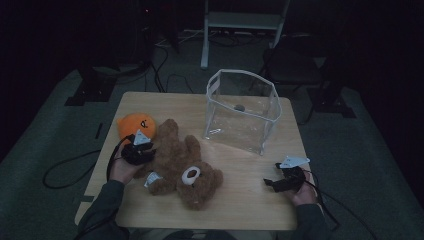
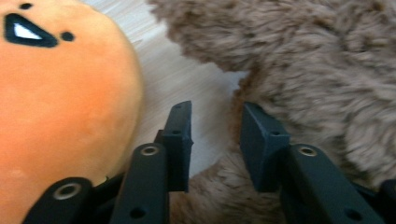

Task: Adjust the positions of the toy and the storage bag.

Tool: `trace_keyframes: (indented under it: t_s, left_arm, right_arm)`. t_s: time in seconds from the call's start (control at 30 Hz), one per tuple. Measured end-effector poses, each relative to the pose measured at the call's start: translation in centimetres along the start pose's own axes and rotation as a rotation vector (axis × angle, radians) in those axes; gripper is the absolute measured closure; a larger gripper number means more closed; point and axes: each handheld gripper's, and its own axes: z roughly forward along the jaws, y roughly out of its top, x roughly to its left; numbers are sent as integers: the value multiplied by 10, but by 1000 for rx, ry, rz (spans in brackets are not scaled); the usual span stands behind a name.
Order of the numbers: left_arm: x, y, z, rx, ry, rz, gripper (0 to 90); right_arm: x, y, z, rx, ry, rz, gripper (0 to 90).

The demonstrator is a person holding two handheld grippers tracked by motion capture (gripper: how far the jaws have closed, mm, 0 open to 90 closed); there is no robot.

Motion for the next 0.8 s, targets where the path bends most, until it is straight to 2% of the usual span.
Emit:
trace_keyframes:
  t_s: [0.13,0.43,0.47,0.57,0.8]
  left_arm:
    - [-4,-7,-9,-2,-15,1,676]
    - [-24,-25,-32,7,-34,26,675]
    - [-33,-30,-39,-4,-50,16,675]
    - [-42,-37,-48,-15,-68,27,668]
    - [-53,-43,-62,-48,-124,17,661]
  right_arm:
    - [0,0,0,0,0,0,116]
    - [0,0,0,0,0,0,116]
    - [0,0,0,0,-1,0,116]
    - [0,0,0,1,-1,1,116]
    - [0,0,0,1,-1,2,116]
